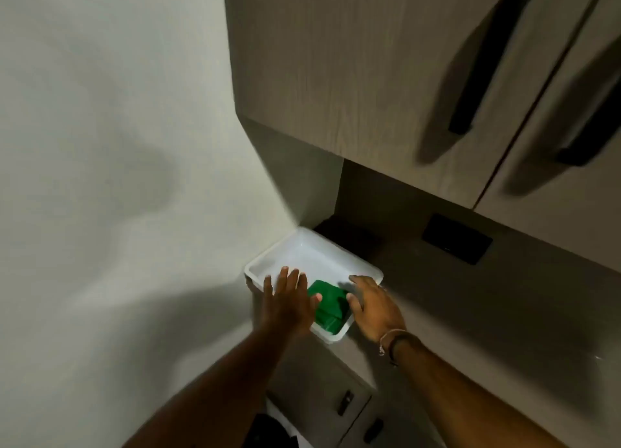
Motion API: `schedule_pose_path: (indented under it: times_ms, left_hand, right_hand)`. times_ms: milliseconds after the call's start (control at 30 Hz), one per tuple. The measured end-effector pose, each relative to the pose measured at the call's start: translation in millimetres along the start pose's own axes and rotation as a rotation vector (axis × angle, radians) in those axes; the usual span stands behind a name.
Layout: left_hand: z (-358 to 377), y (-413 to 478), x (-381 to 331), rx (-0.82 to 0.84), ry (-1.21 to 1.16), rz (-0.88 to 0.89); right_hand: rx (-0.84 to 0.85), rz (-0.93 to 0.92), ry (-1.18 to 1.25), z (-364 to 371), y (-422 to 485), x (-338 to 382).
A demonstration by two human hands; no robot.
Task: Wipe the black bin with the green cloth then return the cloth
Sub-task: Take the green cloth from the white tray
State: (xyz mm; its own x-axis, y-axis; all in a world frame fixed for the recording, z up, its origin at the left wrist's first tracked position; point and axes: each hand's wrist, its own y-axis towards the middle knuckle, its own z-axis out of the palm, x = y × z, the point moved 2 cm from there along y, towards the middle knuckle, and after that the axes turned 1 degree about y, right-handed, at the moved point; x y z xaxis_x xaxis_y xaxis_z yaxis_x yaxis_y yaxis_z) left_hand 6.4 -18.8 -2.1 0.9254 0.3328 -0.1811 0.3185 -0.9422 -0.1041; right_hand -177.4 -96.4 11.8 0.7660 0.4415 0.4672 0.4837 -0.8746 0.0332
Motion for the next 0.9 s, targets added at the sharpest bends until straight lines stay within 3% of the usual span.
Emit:
schedule_pose_path:
  times_ms: [133,333,733,900]
  left_hand:
    - [10.8,41.3,-3.8,0.106,0.100,-0.092]
    - [24.9,68.3,-1.1,0.258,0.159,-0.185]
    - [23.1,85.7,1.9,0.303,0.076,-0.182]
    - [-8.7,65.9,1.6,0.140,-0.032,-0.110]
  right_hand:
    - [0.152,-0.027,-0.284,17.7,41.6,-14.7]
    - [0.281,-0.016,-0.451,38.3,77.4,-8.5]
    - [0.306,0.027,-0.353,30.9,92.5,-5.0]
    - [0.168,0.048,-0.229,-1.5,72.5,4.3]
